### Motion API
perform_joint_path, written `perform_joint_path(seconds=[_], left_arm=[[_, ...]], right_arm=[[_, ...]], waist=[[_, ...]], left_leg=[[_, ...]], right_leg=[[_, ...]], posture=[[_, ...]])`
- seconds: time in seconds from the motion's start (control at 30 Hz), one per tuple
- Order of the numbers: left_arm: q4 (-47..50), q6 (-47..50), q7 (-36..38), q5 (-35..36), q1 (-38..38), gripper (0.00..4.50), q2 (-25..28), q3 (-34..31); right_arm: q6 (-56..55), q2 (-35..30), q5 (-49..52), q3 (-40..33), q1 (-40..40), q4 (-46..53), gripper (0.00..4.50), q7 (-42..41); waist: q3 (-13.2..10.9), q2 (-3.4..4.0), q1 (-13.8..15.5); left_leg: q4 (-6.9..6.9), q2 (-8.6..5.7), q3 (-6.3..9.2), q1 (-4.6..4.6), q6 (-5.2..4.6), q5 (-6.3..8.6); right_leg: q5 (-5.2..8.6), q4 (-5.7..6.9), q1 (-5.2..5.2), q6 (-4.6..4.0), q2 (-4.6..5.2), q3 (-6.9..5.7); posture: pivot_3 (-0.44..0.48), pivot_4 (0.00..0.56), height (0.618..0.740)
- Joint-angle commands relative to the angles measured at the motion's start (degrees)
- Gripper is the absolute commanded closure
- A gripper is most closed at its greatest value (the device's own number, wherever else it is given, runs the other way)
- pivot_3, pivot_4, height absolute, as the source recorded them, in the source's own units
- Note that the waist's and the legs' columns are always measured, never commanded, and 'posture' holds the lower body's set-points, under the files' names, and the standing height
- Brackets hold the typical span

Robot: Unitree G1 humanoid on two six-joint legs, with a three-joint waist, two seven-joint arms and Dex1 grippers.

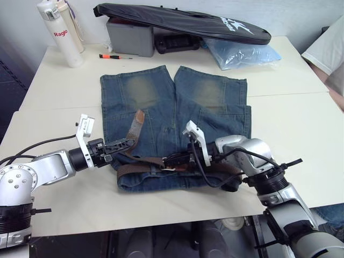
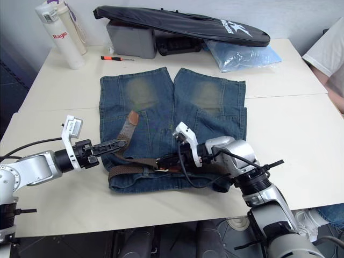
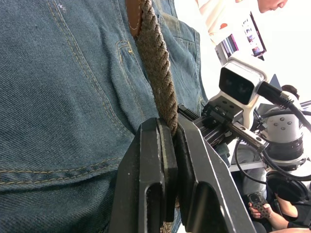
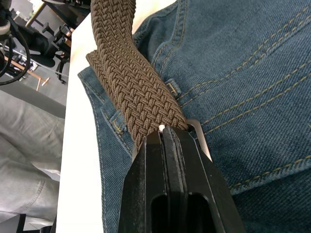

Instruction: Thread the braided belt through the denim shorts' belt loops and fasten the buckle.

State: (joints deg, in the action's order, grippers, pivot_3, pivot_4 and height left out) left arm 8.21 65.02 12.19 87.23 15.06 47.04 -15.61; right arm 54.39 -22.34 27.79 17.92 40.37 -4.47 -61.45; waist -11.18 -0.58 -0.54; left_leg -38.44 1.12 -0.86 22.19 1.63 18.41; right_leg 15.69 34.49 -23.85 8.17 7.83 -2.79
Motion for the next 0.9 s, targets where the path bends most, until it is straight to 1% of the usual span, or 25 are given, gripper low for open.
perform_joint_path(seconds=[0.03,0.23,0.4,0.53,0.67,0.77,0.9], left_arm=[[1.2,0.2,0.6,0.3,0.9,4.5,-0.1,-1.6],[0.9,0.2,1.1,-0.3,1.5,4.5,-0.3,-1.1],[-1.8,0.7,3.6,-3.5,6.1,4.5,0.2,0.2],[-4.1,1.7,6.7,-6.6,11.0,4.5,0.4,1.6],[-6.3,2.6,10.2,-10.3,17.1,4.5,-0.7,4.4],[-9.3,2.8,14.8,-14.9,23.3,4.5,-2.6,8.5],[-13.7,2.0,20.9,-21.3,30.1,4.5,-5.4,13.0]], right_arm=[[-0.5,-0.3,-2.0,3.0,-1.3,-0.4,4.45,0.2],[-1.8,-1.1,-4.1,6.7,-3.2,-2.2,4.45,-1.2],[-2.0,-1.8,-6.3,10.0,-4.0,-2.2,4.45,-1.5],[-2.0,-1.2,-7.7,11.6,-4.9,-3.2,4.45,-0.6],[-2.5,-0.9,-9.8,12.8,-6.0,-4.1,4.45,1.3],[-2.5,-0.9,-11.0,13.6,-6.3,-3.7,4.45,2.5],[-2.2,-1.2,-11.8,14.5,-6.7,-2.7,4.45,3.5]], waist=[[0.0,0.0,-0.1],[0.1,-0.07,-0.3],[0.2,-0.28,-0.3],[0.3,-0.49,-0.4],[0.5,-0.73,-0.7],[0.7,-0.88,-0.9],[0.8,-0.88,-1.0]], left_leg=[[0.01,0.0,-0.01,-0.01,0.0,0.0],[0.13,0.01,-0.06,-0.13,0.02,-0.01],[0.16,0.01,-0.07,-0.18,0.03,-0.02],[0.34,0.02,-0.19,-0.54,0.03,-0.02],[0.45,0.08,-0.34,-0.82,0.05,0.0],[0.48,0.11,-0.4,-0.94,0.07,0.0],[0.48,0.13,-0.44,-1.03,0.07,0.01]], right_leg=[[0.0,0.0,0.0,0.0,0.0,0.0],[0.0,0.0,0.03,-0.01,0.0,0.0],[0.02,-0.01,0.07,-0.03,0.0,-0.02],[0.04,-0.07,0.33,-0.07,0.0,-0.05],[0.06,-0.07,0.47,-0.1,-0.01,-0.07],[0.06,-0.07,0.54,-0.11,-0.03,-0.07],[0.06,-0.06,0.6,-0.11,-0.04,-0.05]], posture=[[0.0,0.15,0.74],[0.0,0.15,0.74],[0.0,0.15,0.74],[0.0,0.15,0.74],[0.0,0.15,0.74],[0.0,0.15,0.74],[0.0,0.15,0.74]])
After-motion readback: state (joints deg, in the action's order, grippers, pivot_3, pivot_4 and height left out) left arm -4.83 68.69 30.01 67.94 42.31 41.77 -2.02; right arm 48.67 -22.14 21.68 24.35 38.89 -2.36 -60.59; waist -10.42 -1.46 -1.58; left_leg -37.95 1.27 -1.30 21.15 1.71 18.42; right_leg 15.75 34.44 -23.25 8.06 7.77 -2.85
